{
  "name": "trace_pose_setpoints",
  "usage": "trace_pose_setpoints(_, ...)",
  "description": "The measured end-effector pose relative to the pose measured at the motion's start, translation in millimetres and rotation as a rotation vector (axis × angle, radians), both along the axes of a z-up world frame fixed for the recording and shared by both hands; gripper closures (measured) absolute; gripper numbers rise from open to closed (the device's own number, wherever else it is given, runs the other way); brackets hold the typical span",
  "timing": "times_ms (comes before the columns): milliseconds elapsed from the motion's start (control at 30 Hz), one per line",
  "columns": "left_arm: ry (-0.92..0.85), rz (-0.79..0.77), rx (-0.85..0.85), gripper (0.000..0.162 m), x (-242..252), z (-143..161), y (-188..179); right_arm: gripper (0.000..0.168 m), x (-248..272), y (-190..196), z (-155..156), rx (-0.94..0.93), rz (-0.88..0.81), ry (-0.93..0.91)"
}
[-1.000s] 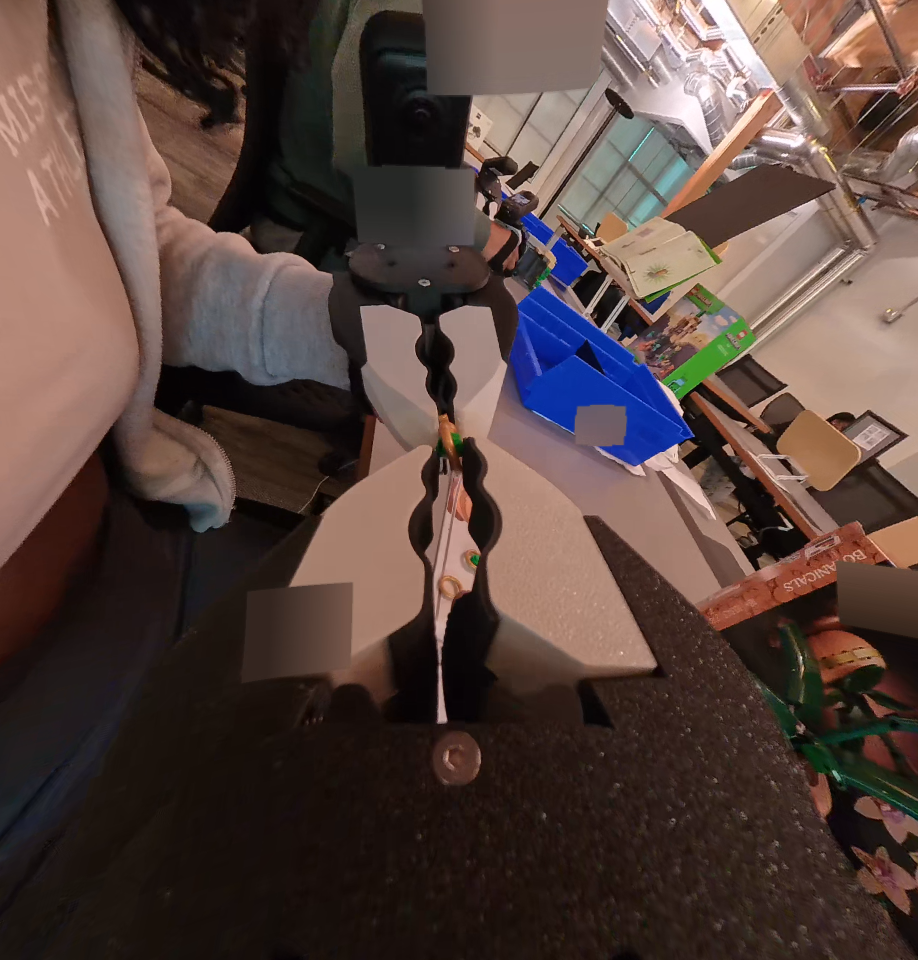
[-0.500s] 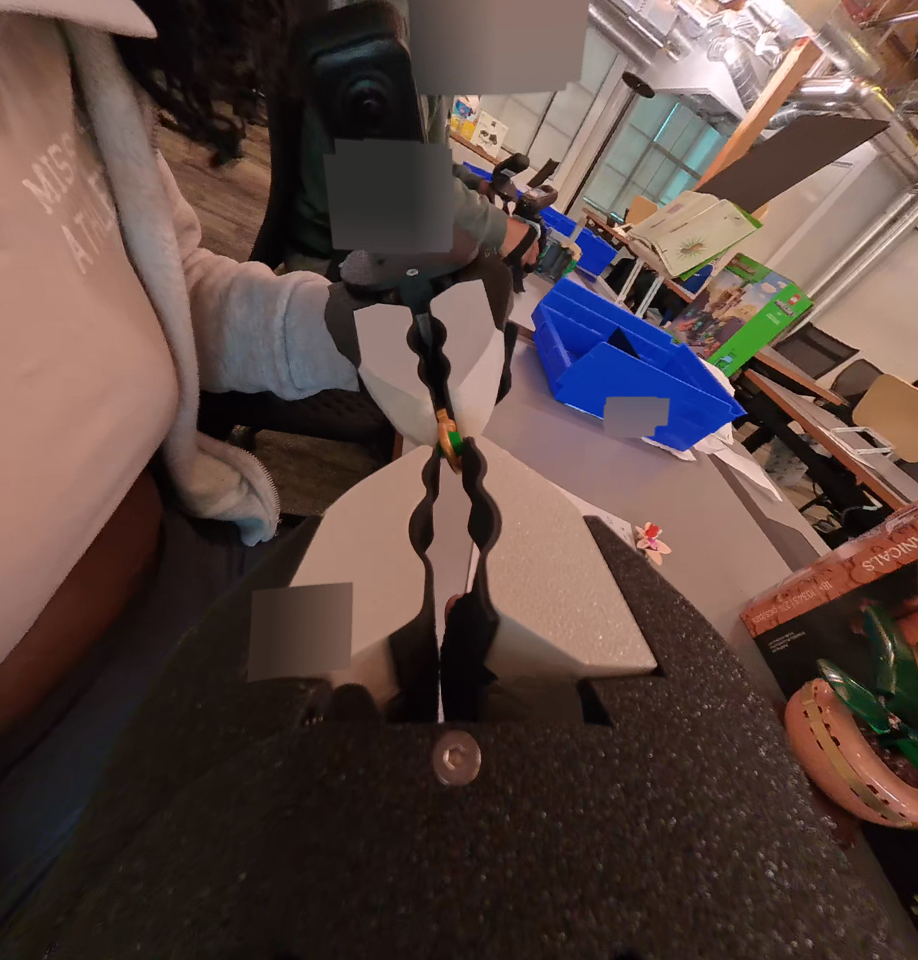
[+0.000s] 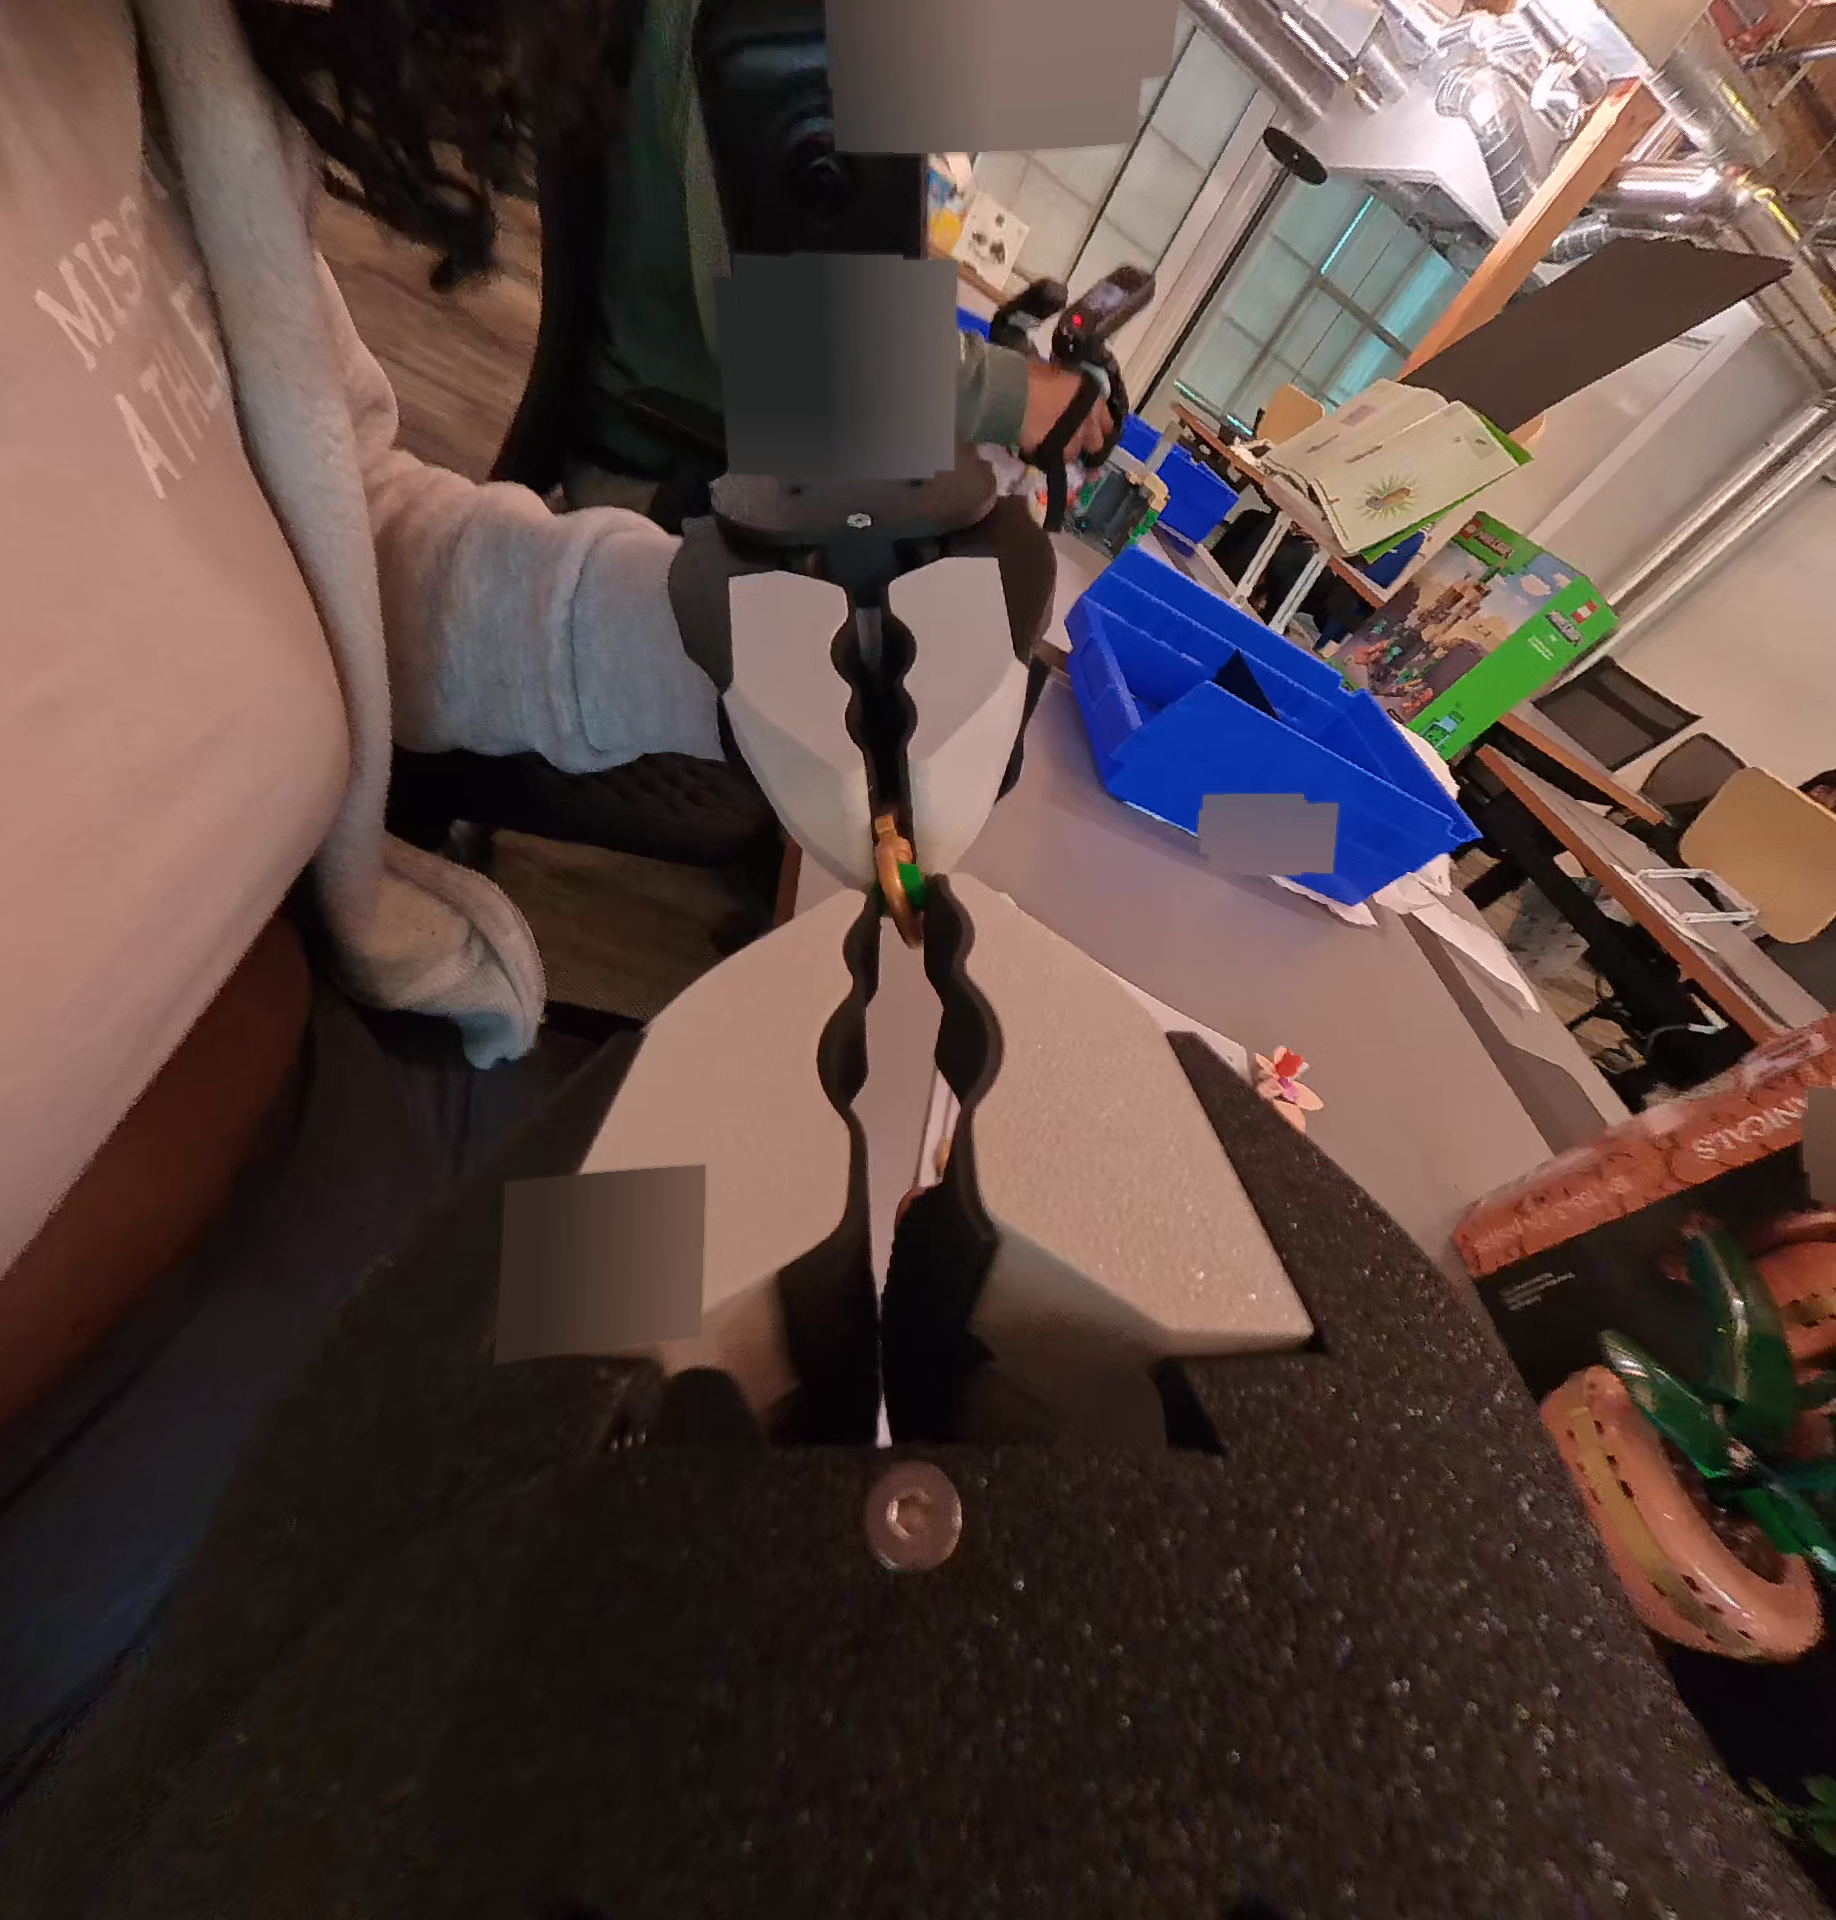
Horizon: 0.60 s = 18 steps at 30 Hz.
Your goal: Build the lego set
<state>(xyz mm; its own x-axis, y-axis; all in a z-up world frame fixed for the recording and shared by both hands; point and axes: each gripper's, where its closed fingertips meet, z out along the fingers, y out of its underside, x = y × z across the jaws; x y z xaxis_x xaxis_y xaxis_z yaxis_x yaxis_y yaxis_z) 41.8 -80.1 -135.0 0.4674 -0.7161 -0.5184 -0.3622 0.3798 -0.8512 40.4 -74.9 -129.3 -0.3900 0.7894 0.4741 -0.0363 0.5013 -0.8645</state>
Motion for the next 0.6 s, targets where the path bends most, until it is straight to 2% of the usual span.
trace_pose_setpoints(267, -0.167, -0.071, -0.218, 0.159, 0, -3, 2, 0.160, -2, 2, 0, 0.284, -0.084, 0.098)
trace_pose_setpoints(333, -0.184, -0.081, -0.229, 0.159, -1, -3, 2, 0.160, -3, 2, 1, 0.290, -0.086, 0.109)
trace_pose_setpoints(400, -0.201, -0.089, -0.217, 0.159, -1, 0, 1, 0.159, -4, 2, 5, 0.246, -0.085, 0.134)
trace_pose_setpoints(467, -0.174, -0.081, -0.158, 0.159, -1, 1, 0, 0.159, -4, 0, 6, 0.099, -0.052, 0.096)
trace_pose_setpoints(533, -0.131, -0.073, -0.112, 0.159, 0, 0, -1, 0.151, -2, -2, 7, -0.066, 0.010, 0.036)
trace_pose_setpoints(600, -0.114, -0.081, -0.085, 0.159, 2, 1, -3, 0.152, 1, -5, 12, -0.168, 0.076, 0.017)
